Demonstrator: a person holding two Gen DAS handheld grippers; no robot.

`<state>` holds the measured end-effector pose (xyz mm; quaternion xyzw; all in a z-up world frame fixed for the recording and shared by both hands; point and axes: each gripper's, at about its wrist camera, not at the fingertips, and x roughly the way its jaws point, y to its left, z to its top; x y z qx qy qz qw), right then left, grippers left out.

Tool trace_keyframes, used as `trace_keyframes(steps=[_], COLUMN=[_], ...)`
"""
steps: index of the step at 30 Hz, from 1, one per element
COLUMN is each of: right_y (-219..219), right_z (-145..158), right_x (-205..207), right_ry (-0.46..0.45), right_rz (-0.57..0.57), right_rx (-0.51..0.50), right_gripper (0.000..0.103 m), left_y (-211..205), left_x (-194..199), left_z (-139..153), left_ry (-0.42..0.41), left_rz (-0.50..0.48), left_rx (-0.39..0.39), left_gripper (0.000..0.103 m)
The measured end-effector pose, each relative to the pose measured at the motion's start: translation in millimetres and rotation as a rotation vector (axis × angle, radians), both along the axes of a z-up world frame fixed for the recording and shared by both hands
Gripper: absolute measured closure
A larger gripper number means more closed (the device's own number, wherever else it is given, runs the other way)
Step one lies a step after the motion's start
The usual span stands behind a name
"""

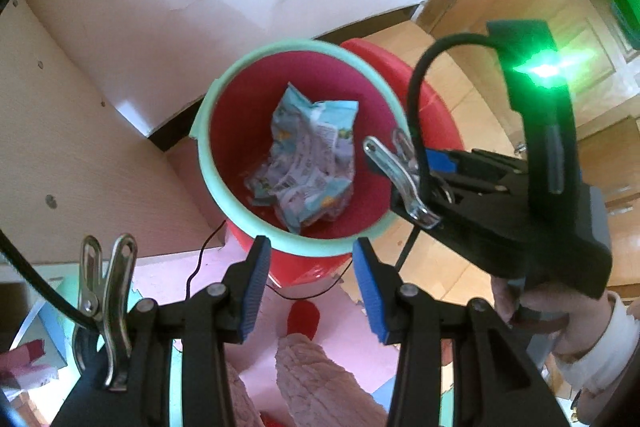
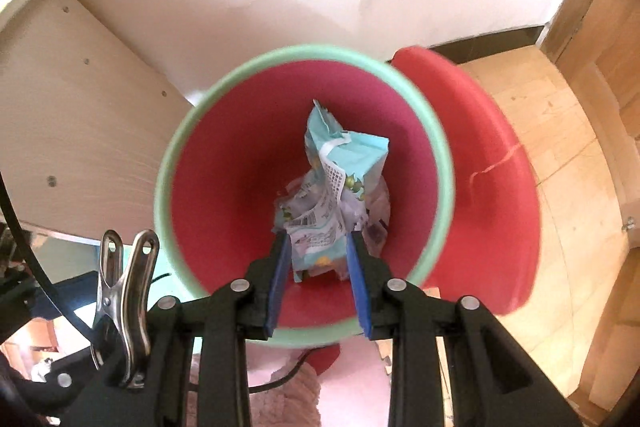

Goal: Collect trash
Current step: 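Move both open grippers back from the bucket toward the bed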

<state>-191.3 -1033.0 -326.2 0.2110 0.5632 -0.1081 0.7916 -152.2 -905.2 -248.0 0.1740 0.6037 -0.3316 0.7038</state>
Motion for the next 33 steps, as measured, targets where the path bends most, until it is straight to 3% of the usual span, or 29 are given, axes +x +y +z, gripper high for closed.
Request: trace_keyframes(steps=[18, 26, 33], right_y=[25, 52, 94], right_z=[120, 180, 231], right_x=[-64, -95, -113], right_ry=[-0.182, -0.271, -0.335], right_rz=[-0.125, -0.184, -0.150], right_rx=[-0.062, -0.100, -0.152], right_gripper=[0.073, 0.073, 0.073], left_y=[36, 81, 124], left_x=[-37, -51, -59], left_z=[114, 155, 192], left_ry=[-0.090, -0.118, -0.175], left_rz=[-0.072, -0.067, -0.045], left_rx=[-0.146, -0.198, -0.246], left_gripper=[0.058, 0.058, 0.058])
